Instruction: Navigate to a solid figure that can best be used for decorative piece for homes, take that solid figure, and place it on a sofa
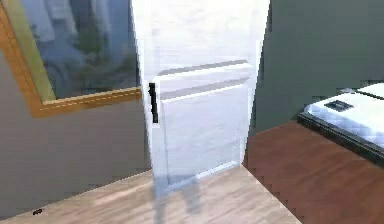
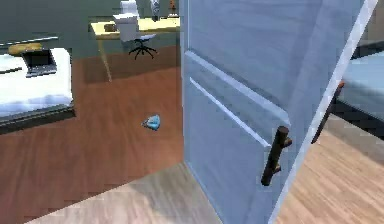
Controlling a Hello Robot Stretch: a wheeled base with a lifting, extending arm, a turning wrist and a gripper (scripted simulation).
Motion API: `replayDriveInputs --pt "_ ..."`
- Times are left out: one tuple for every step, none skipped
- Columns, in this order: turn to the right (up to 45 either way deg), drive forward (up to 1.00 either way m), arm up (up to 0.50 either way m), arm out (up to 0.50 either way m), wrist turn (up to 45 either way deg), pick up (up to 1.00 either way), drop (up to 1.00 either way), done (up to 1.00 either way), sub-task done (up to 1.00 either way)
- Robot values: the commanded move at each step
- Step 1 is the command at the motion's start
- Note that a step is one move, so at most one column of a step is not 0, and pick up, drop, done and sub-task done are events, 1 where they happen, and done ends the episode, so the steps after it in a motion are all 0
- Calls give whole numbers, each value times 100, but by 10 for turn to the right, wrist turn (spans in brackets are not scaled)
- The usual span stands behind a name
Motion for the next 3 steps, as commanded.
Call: replayDriveInputs --pt "450 0 0 0 0 0 0 0 0" --pt "150 0 0 0 0 0 0 0 0" --pt "0 100 0 0 0 0 0 0 0"
